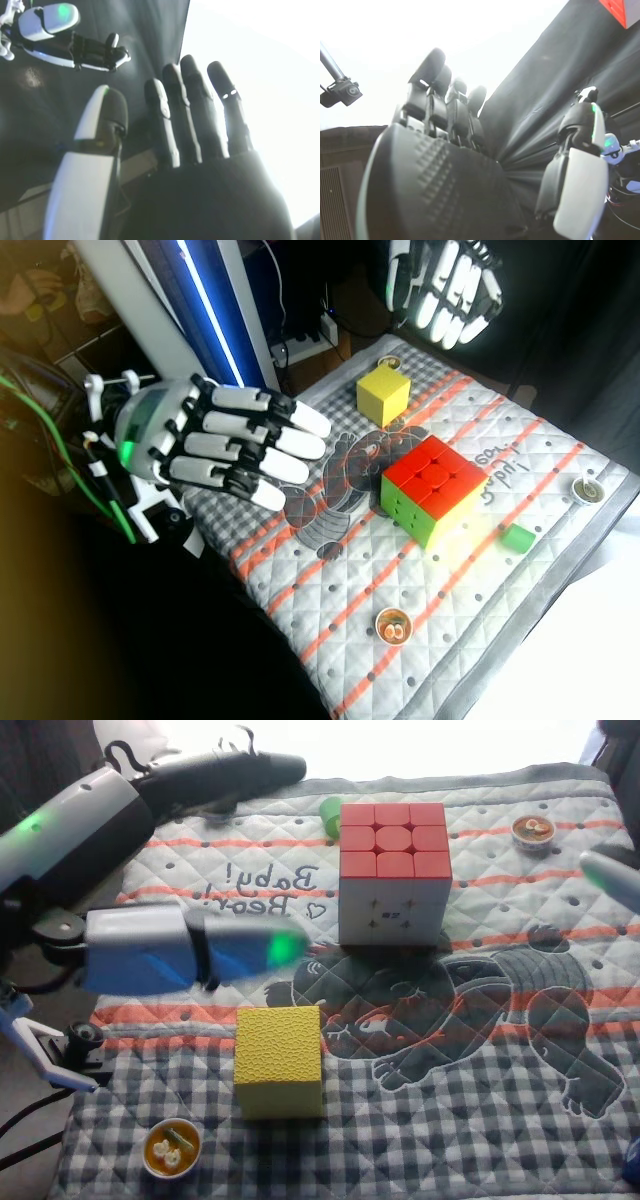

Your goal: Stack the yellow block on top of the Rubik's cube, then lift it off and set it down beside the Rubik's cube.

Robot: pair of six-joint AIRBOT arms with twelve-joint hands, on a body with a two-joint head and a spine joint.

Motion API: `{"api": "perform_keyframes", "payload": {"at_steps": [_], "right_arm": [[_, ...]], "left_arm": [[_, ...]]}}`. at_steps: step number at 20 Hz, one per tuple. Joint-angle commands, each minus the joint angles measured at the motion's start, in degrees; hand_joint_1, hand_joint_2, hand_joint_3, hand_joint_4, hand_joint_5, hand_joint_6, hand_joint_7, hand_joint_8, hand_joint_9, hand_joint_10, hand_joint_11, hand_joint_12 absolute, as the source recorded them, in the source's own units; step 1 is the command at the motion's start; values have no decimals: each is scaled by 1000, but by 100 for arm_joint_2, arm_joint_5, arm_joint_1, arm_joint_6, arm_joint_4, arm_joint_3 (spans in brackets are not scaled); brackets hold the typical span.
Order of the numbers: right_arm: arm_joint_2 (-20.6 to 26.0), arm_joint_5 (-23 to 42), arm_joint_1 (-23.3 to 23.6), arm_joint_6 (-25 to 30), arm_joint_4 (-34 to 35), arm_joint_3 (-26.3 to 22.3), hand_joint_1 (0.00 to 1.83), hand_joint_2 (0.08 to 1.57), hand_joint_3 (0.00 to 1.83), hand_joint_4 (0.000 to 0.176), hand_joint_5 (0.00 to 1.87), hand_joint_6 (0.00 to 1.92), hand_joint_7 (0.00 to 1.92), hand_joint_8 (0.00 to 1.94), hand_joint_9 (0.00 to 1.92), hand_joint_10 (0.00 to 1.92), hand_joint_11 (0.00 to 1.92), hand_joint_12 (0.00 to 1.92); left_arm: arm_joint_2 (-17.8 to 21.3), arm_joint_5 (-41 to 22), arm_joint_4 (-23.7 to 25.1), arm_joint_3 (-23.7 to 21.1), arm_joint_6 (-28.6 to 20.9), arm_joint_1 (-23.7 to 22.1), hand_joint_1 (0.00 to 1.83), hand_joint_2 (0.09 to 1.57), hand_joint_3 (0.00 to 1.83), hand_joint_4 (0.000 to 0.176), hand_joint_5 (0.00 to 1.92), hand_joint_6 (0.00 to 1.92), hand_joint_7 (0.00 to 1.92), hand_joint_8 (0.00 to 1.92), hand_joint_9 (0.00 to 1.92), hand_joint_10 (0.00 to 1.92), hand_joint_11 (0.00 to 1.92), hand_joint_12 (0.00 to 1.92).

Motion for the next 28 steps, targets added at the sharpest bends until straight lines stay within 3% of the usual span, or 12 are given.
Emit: {"api": "perform_keyframes", "payload": {"at_steps": [1,4,6,8,9,13,16,18,19,22,24,28], "right_arm": [[-3,681,21,17,-112,29,723,1057,27,0,496,459,547,200,312,724,0,1551],[-7,681,21,17,-112,27,748,1066,2,0,540,387,606,103,340,694,1,1568],[-13,681,21,17,-111,30,749,1083,8,0,538,380,607,93,337,697,2,1569],[-19,681,22,17,-111,31,756,1077,4,0,543,376,613,91,334,697,1,1567],[-22,681,22,17,-111,31,776,1072,1,0,544,372,606,82,316,701,0,1548],[-48,681,25,17,-112,42,734,1085,3,0,536,349,614,63,332,690,21,1551],[-49,681,27,18,-112,47,708,1093,3,0,555,301,626,43,362,645,24,1547],[-49,682,27,18,-113,47,737,1095,3,0,563,294,630,40,361,653,0,1570],[-49,682,29,18,-113,47,728,1089,0,0,571,290,643,41,386,648,35,1548],[-48,685,56,18,-128,50,720,1105,5,0,601,284,665,38,423,626,69,1526],[-48,686,68,19,-147,50,707,1103,2,0,618,296,665,31,393,642,24,1580],[-48,693,88,24,-171,57,751,1117,4,0,652,307,704,41,401,663,2,1610]], "left_arm": [[15,796,195,-3,-44,-87,640,849,17,26,228,14,211,10,139,95,0,721],[9,629,189,18,-44,-107,689,897,13,0,218,2,164,2,108,41,0,482],[-60,46,199,55,-39,-224,667,840,0,32,242,7,232,14,198,64,0,902],[-170,-613,199,143,-34,-334,660,810,0,92,264,7,232,4,238,76,0,1238],[-206,-850,199,168,-30,-363,679,798,0,78,293,13,254,10,272,96,0,1326],[-259,-1723,199,222,5,-402,701,768,0,115,277,0,240,4,200,65,0,1047],[-277,-2241,199,224,181,-401,665,757,0,76,237,0,243,2,195,54,0,1080],[-336,-2559,199,255,263,-399,695,768,0,72,189,0,216,0,155,29,0,1031],[-366,-2677,199,277,265,-389,713,782,2,93,147,0,191,0,138,18,0,1008],[-446,-3037,199,352,291,-324,711,795,4,60,166,7,193,15,132,17,0,767],[-507,-3316,199,402,409,-332,697,793,1,43,183,5,216,10,152,18,0,846],[-680,-3691,199,544,549,-332,674,819,10,51,148,0,215,1,150,11,0,1042]]}}
